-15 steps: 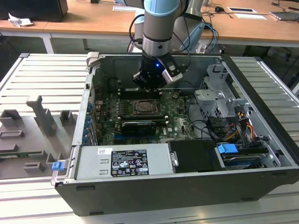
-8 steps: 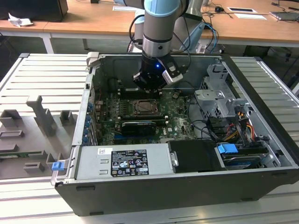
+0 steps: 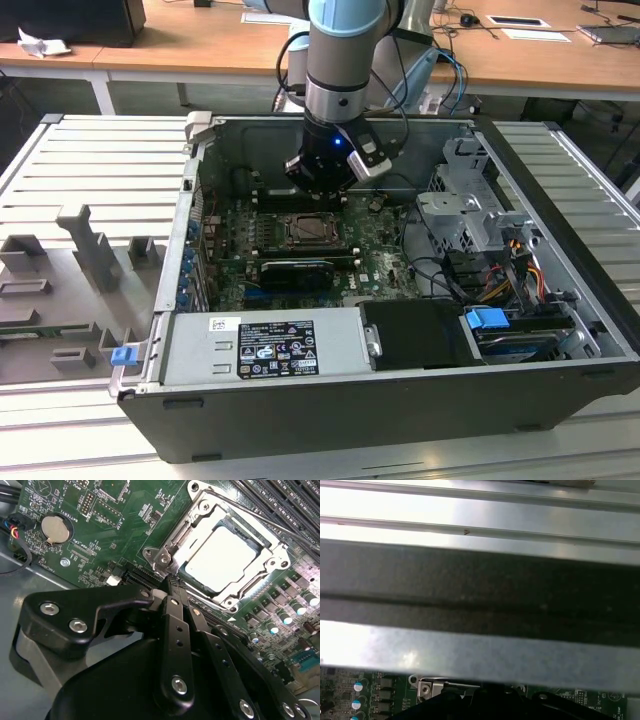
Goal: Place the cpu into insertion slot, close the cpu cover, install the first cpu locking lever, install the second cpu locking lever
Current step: 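Install the second cpu locking lever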
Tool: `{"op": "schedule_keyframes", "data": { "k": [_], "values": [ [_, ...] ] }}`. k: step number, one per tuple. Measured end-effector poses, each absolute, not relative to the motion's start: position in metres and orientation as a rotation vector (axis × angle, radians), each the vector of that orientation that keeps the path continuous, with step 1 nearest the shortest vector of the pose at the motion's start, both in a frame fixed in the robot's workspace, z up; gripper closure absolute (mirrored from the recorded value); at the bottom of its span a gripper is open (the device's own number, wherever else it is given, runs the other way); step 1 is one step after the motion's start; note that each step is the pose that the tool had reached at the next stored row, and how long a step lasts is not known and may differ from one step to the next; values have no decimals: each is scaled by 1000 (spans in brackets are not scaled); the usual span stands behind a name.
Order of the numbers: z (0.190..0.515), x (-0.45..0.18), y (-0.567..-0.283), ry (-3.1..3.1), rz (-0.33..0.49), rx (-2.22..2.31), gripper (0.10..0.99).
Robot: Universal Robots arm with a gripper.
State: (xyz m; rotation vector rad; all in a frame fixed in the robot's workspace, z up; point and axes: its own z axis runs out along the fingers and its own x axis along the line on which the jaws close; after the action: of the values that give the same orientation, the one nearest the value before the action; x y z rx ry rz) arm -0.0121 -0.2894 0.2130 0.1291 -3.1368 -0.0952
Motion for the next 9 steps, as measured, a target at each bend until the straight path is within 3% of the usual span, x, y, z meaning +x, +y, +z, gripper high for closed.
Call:
{"op": "schedule_keyframes", "data": {
  "k": [9],
  "values": [
    [213,-12,-295,-3137,-95,129,980]
  ]
}}
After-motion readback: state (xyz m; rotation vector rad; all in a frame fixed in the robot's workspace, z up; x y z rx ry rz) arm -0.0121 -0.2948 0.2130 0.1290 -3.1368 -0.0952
